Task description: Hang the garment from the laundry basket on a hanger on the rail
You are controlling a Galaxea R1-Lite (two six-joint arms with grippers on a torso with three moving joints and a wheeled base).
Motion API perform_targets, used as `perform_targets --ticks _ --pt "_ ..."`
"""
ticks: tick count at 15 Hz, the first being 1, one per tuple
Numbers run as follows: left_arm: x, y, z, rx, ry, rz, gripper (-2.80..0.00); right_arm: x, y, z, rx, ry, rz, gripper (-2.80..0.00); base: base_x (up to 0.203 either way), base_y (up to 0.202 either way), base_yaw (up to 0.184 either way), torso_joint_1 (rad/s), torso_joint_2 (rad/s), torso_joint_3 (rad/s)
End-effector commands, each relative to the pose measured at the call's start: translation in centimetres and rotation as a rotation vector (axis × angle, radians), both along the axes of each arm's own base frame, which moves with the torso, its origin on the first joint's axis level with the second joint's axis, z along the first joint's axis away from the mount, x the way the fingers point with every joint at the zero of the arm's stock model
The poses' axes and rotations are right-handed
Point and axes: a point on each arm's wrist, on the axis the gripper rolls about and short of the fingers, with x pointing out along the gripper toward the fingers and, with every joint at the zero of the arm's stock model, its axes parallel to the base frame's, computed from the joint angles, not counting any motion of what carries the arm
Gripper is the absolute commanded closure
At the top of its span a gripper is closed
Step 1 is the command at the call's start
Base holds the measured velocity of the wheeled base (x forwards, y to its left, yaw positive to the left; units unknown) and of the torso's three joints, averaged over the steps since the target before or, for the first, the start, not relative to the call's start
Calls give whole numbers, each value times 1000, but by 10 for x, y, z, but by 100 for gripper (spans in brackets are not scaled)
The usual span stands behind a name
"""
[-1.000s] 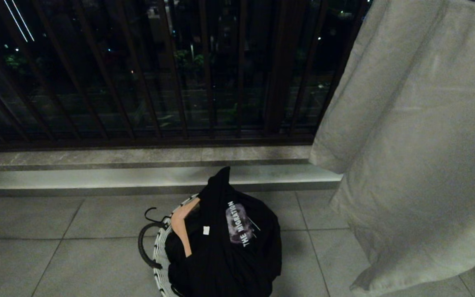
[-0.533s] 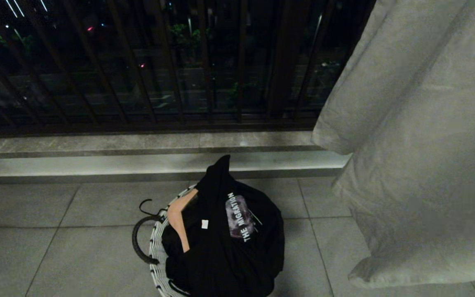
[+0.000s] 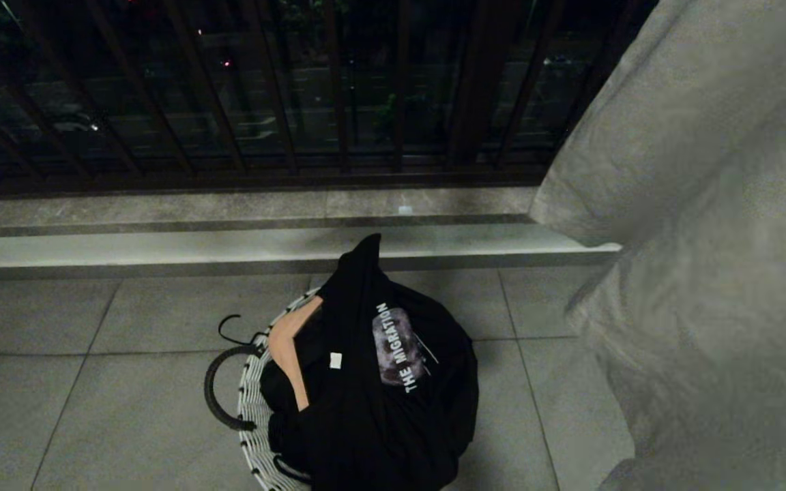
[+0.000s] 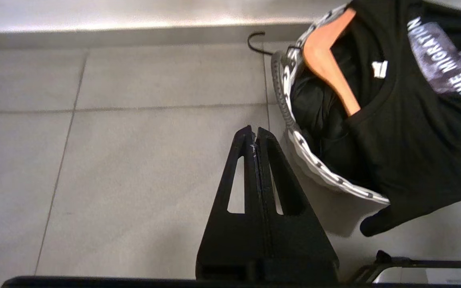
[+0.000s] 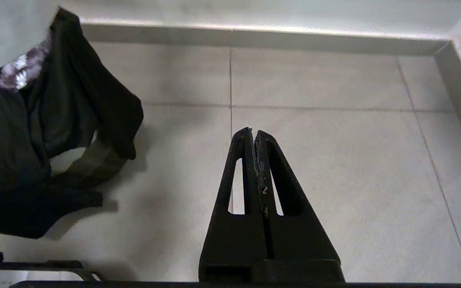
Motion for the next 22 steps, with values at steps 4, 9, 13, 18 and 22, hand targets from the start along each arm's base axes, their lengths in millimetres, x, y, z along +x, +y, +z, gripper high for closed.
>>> perform_targets --ticks 4,9,13,18,22 --pt "0 0 0 -1 -1 -1 0 0 0 0 -1 1 0 0 0 0 0 6 2 -196" --pt "0 0 0 2 -3 0 0 0 0 0 1 0 0 0 0 0 0 4 3 -182" --pt "0 0 0 20 0 3 0 0 0 0 0 0 4 0 0 0 0 2 1 -25" --pt "17 0 96 -133 28 17 0 0 0 0 -8 1 18 0 0 0 0 0 0 0" --pt "109 -6 163 -361 301 -3 0 0 0 0 -8 1 18 0 0 0 0 0 0 0"
